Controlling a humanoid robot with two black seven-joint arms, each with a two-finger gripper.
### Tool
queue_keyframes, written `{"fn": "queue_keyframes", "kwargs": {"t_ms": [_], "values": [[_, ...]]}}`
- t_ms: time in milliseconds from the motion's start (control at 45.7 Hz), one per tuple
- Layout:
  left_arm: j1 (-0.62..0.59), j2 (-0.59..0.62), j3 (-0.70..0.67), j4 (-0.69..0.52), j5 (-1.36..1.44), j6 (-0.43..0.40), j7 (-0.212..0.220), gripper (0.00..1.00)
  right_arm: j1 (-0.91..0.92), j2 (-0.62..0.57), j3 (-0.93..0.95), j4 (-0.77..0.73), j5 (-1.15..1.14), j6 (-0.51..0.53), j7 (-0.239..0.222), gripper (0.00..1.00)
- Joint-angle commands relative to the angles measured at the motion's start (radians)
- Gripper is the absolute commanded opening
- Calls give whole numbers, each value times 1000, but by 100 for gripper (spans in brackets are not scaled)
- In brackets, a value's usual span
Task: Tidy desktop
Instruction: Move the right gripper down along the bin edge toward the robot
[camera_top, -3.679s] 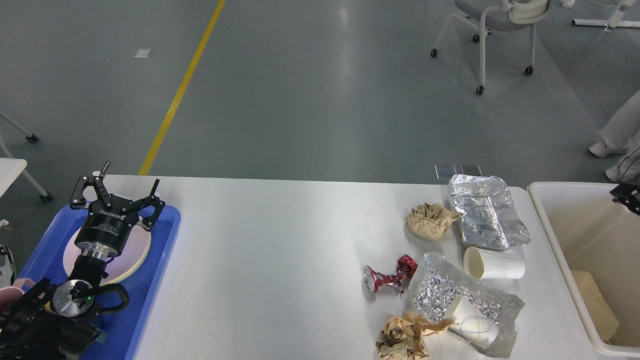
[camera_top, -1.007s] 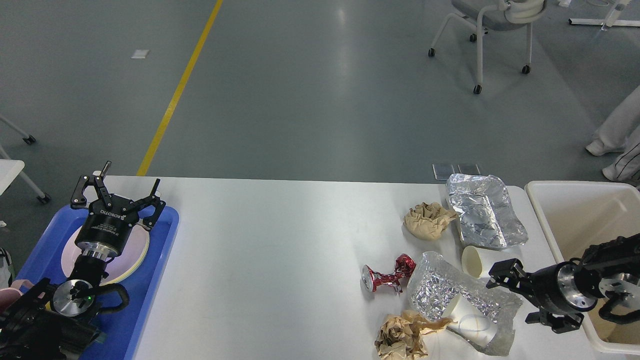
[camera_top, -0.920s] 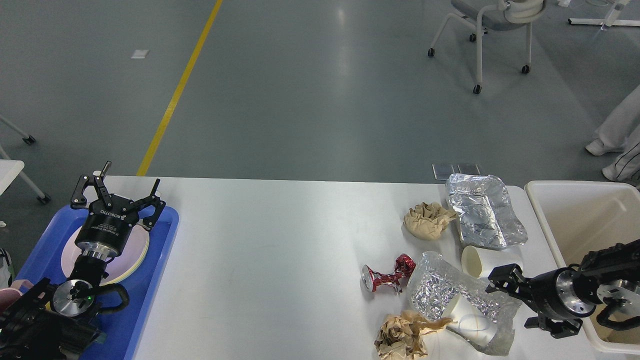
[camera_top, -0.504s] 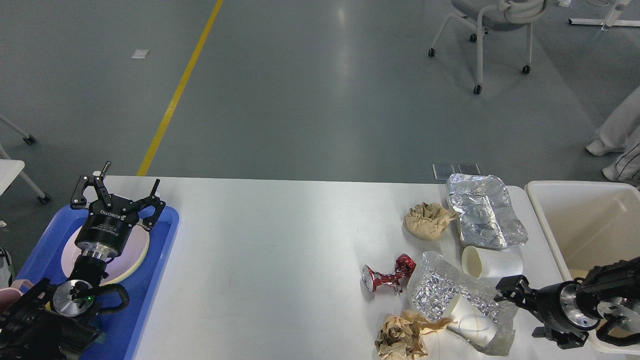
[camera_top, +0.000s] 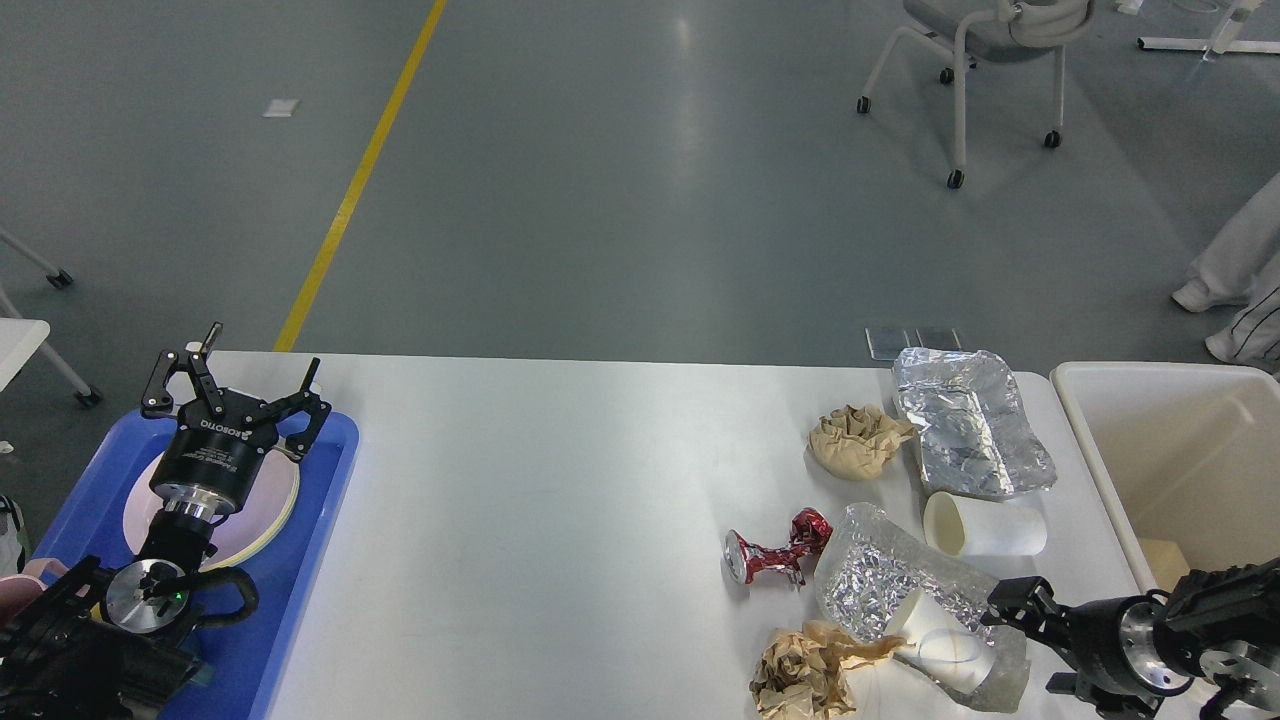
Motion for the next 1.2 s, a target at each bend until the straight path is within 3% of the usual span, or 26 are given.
{"fn": "queue_keyframes", "kwargs": {"t_ms": [0,241,307,744,876,1182], "values": [[0,0,0,-1,1,0,0,98,-14,7,0,-17,0,-31,12,56],[0,0,0,-1,0,0,0,98,-46,43,0,-29,0,-85,14,25],[0,0,0,-1,0,0,0,98,-46,46,0,-29,0,-84,14,0],[0,0,0,-1,0,0,0,98,-52,47,0,-21,-2,-99,14,0],[0,0,0,1,0,0,0,98,-46,46,-1,-4,-6,-94,32,0],[0,0,0,-1,0,0,0,98,17,9,-8,123,-75,-90,43,0]]}}
